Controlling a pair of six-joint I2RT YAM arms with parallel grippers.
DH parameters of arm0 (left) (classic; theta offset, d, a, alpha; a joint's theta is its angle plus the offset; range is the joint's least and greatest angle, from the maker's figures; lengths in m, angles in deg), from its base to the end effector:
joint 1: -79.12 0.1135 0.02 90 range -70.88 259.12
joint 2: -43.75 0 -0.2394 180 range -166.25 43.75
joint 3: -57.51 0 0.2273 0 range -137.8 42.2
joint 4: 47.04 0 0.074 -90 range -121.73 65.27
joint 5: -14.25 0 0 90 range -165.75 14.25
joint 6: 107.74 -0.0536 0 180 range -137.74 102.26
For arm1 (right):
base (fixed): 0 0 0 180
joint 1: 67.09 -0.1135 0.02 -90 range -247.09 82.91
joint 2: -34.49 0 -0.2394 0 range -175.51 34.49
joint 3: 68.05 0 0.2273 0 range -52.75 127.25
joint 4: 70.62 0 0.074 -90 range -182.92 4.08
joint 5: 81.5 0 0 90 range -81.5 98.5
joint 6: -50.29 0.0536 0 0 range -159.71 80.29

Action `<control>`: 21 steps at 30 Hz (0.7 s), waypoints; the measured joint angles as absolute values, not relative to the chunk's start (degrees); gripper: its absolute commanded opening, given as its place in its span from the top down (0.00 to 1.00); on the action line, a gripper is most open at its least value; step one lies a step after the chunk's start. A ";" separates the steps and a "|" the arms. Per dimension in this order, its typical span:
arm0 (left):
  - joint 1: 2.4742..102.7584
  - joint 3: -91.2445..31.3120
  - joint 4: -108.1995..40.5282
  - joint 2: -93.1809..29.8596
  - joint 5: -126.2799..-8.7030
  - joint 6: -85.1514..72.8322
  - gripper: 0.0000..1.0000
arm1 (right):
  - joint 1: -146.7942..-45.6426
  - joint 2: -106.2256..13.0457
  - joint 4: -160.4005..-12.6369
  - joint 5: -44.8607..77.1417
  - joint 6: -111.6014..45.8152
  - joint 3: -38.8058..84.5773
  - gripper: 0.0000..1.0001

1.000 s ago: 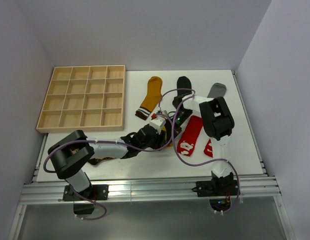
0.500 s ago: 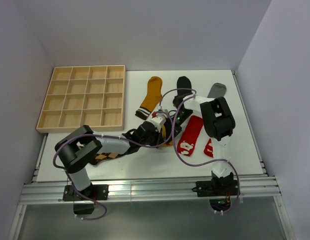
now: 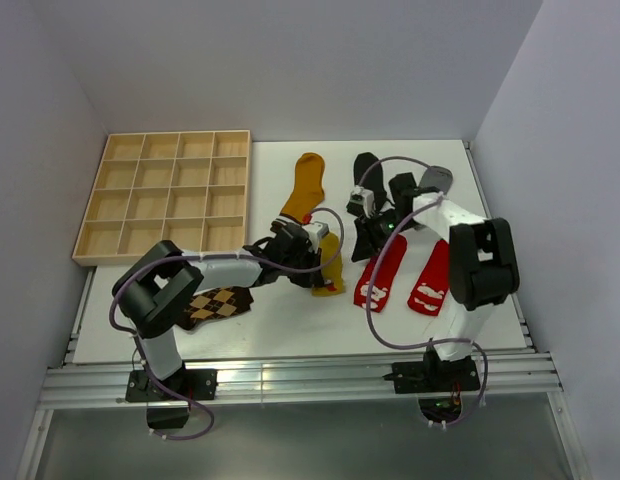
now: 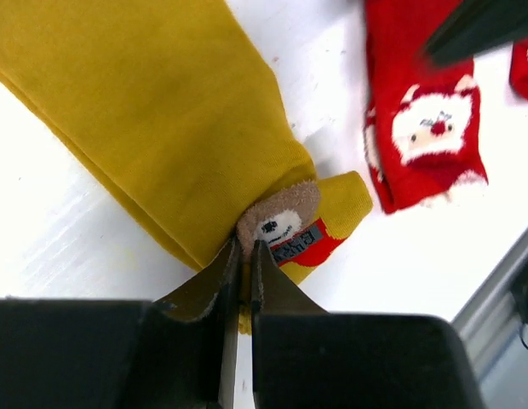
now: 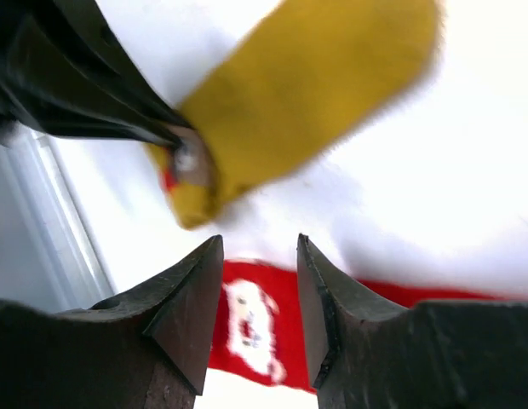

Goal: Roll the socks
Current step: Roll the sock at the center of the board.

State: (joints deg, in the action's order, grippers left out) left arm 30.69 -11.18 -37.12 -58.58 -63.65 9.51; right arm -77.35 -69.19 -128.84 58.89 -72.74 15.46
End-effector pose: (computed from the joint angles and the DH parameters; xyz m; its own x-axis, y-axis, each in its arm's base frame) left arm 0.2251 -0.2708 0.1343 -0.7876 0.2133 -0.5781 0.5306 0.7118 -0.4602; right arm 0.2994 0.0962 0.1618 -0.6630 -0.4732 -0.5801 -0.7485 0.4077 0.5230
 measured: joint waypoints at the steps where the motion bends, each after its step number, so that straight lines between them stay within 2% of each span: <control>1: 31.11 -11.93 -35.31 -58.62 -62.74 9.51 0.94 | -76.30 -67.55 -127.46 58.54 -73.12 13.99 0.53; 12: 34.47 -18.83 -19.37 -62.69 -49.75 11.58 0.94 | -77.00 -37.23 -112.25 52.07 -84.66 -12.24 0.46; 16: 35.94 -21.89 -15.66 -65.59 -45.49 12.83 0.94 | -81.99 -30.04 -107.94 48.99 -88.44 -18.68 0.46; 21: 36.90 -25.32 -11.87 -68.72 -42.04 13.90 0.94 | -92.89 -25.56 -103.33 44.40 -89.90 -24.10 0.44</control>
